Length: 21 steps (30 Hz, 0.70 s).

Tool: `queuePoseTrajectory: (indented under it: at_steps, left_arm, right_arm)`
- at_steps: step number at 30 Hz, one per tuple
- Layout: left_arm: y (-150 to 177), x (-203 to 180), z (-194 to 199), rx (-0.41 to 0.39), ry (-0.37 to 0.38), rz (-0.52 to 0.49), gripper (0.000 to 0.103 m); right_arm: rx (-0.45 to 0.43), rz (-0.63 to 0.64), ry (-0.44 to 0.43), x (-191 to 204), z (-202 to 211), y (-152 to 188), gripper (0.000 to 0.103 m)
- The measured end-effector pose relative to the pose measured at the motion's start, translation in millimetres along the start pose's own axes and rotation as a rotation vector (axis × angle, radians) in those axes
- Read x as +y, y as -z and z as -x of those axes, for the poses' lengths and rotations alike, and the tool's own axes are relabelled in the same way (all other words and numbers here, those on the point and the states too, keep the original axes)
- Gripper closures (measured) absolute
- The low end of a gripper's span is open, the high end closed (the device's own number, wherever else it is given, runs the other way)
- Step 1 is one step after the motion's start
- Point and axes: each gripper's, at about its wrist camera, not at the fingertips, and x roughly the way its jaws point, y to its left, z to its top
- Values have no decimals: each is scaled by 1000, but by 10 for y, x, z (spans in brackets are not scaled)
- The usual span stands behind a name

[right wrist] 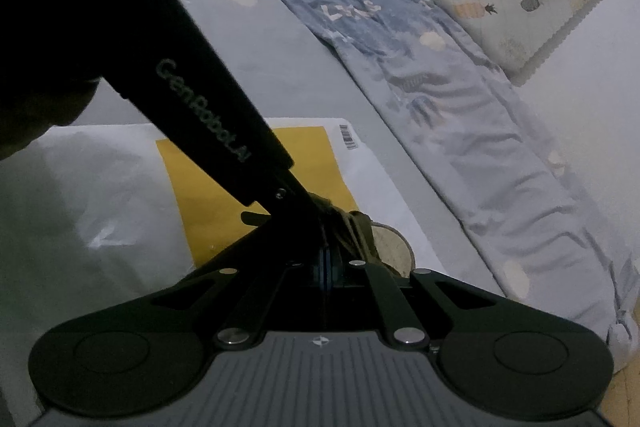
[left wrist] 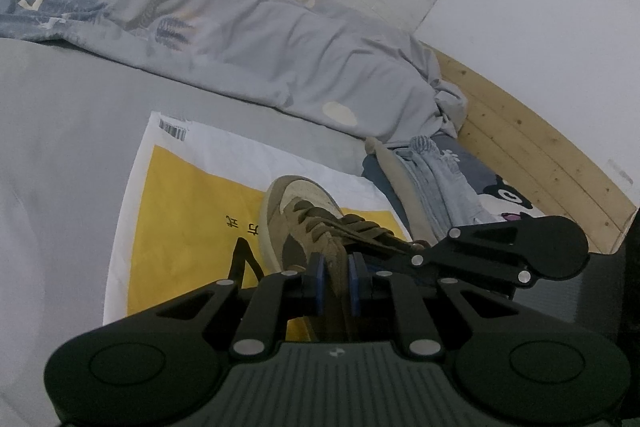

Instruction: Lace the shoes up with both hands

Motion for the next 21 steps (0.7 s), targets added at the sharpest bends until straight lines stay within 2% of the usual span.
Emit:
queuePoseTrajectory:
  at_steps: [7, 14, 21]
  left_arm:
    - [3, -9, -4, 0, -4, -5, 93]
    - [-10, -14, 1, -1, -9, -7, 94]
    - [-3, -23, 6, 0, -10, -25, 94]
  right_arm:
    - [11, 24, 22, 38, -31, -34, 102]
    - [-5, 25, -1, 54, 1, -48, 102]
    - [-5, 22, 34, 11, 0, -67, 102]
